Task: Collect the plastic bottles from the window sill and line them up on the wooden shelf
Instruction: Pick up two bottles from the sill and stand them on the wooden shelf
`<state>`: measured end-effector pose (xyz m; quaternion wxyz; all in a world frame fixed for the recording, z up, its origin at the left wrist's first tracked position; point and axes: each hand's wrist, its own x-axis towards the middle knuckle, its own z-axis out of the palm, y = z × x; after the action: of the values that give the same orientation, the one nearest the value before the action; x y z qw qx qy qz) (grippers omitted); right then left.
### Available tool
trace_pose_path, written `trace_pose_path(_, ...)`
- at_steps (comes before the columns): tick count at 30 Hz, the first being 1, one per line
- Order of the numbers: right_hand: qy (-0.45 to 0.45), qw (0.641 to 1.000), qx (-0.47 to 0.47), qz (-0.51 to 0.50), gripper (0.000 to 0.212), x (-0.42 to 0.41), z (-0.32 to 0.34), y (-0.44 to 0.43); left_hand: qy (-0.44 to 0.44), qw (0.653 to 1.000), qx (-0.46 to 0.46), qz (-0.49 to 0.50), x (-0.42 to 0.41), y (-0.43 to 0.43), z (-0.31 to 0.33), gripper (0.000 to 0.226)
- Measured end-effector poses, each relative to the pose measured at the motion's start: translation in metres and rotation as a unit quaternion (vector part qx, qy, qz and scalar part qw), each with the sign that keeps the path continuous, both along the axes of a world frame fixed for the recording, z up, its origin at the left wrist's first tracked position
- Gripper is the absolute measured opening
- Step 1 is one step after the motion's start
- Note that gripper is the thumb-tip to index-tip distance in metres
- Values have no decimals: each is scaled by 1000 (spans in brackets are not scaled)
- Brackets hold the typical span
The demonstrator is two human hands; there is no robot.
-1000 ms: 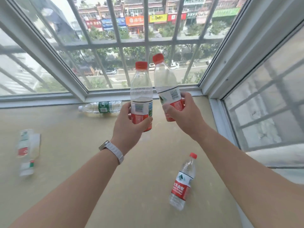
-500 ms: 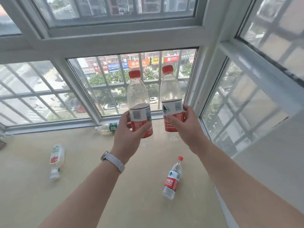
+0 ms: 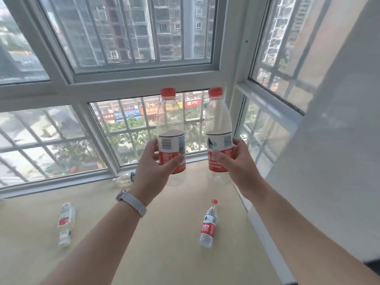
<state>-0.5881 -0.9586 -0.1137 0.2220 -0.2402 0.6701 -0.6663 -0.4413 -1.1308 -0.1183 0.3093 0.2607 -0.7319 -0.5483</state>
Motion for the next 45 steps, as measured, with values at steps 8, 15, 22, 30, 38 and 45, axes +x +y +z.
trace_pose_path(8,21,996,-15,-84,74,65,13,22,20,995,-20,-95,36,1,19,58)
trace_pose_path(15,33,980,-8,-198,62,112,24,68,33,976,-10,-215,40,20,18,51)
trace_pose_path(22,63,946,29,-315,65,149,37,144,60,938,15,-341,22,84,27,51)
trace_pose_path(30,108,882,26,-458,47,178,68,272,89,876,36,-473,-12,209,46,53)
trace_pose_path(38,76,832,-3,-549,49,195,54,388,78,798,38,-597,-43,346,59,68)
trace_pose_path(45,67,799,-15,-597,50,201,46,481,73,753,12,-654,-69,456,64,60)
